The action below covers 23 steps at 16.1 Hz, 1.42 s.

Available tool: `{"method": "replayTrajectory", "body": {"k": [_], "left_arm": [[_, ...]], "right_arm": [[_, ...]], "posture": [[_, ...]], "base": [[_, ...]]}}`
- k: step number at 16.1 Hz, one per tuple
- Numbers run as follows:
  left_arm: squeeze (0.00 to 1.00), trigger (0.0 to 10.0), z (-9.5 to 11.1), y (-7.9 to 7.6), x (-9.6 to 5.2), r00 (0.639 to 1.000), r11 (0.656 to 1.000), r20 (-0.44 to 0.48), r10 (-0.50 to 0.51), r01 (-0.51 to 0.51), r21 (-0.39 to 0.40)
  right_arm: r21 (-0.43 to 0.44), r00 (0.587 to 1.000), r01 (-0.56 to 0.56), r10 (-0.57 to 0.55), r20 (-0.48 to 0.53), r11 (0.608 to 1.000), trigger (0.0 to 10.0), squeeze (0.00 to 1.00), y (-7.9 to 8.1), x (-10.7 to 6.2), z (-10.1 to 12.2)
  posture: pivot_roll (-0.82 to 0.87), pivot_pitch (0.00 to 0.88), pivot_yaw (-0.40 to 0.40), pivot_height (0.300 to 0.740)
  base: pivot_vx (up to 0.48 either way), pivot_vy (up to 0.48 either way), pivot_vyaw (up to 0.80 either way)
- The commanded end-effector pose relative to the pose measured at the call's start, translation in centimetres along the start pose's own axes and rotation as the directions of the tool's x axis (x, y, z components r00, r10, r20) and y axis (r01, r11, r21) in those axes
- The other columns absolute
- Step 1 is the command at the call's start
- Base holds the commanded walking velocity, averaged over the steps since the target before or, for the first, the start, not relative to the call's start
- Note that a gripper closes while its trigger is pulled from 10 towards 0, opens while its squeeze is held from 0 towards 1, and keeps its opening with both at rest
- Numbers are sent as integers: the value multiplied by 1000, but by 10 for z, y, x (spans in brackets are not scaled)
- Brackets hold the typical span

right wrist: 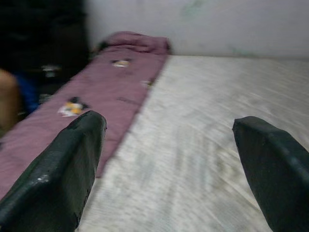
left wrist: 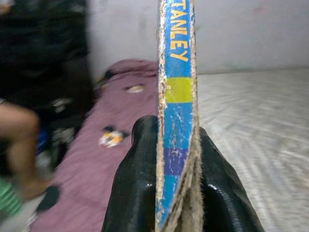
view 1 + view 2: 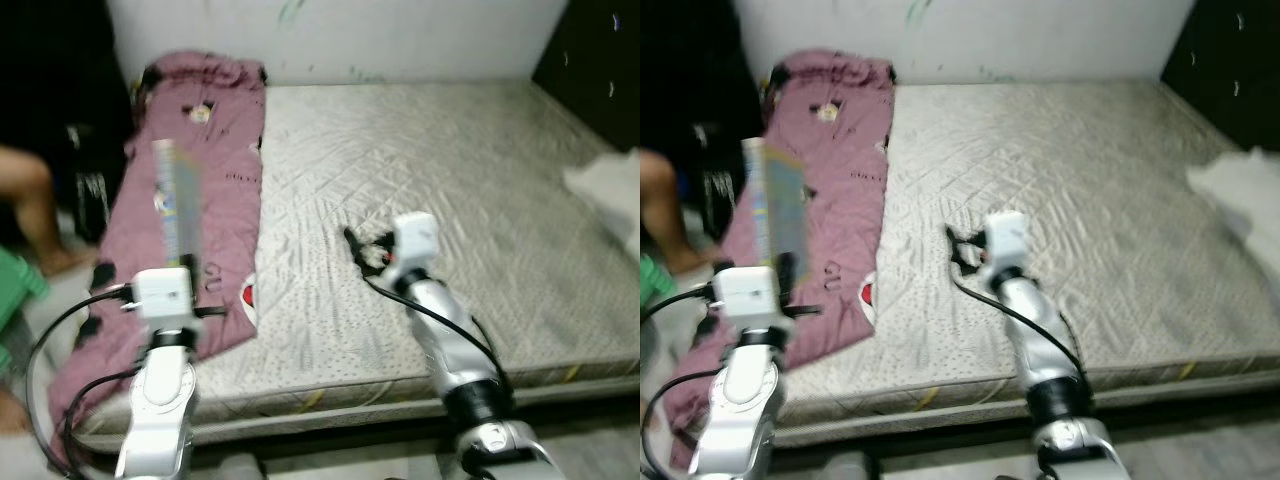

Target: Clean up the room

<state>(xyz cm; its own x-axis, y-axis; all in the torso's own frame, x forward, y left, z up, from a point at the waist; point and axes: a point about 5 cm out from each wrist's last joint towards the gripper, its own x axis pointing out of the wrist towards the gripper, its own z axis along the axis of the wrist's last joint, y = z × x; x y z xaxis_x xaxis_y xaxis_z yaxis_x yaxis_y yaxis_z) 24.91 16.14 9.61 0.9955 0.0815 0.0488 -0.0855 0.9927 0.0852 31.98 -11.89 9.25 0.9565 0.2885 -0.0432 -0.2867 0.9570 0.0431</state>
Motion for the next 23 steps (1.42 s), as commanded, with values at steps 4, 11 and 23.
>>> {"method": "replayTrajectory", "body": {"k": [4,11,23], "left_arm": [[0,10000,-1,-19,13,994,994,4,-107,107,0],[0,10000,-4,-11,12,997,997,-13,-71,72,33],[0,10000,-1,-6,5,1000,999,-6,-13,13,33]], "right_arm": [[2,993,107,-107,56,994,10000,0,-13,-10,6],[-19,995,82,-81,54,996,10000,0,-6,-13,1],[-30,999,7,-5,53,1000,10000,0,4,2,9]], "posture": [[-138,0,116,740],[-97,0,98,740],[-42,7,12,740]], "base": [[0,0,0],[0,0,81],[0,0,266]]}}
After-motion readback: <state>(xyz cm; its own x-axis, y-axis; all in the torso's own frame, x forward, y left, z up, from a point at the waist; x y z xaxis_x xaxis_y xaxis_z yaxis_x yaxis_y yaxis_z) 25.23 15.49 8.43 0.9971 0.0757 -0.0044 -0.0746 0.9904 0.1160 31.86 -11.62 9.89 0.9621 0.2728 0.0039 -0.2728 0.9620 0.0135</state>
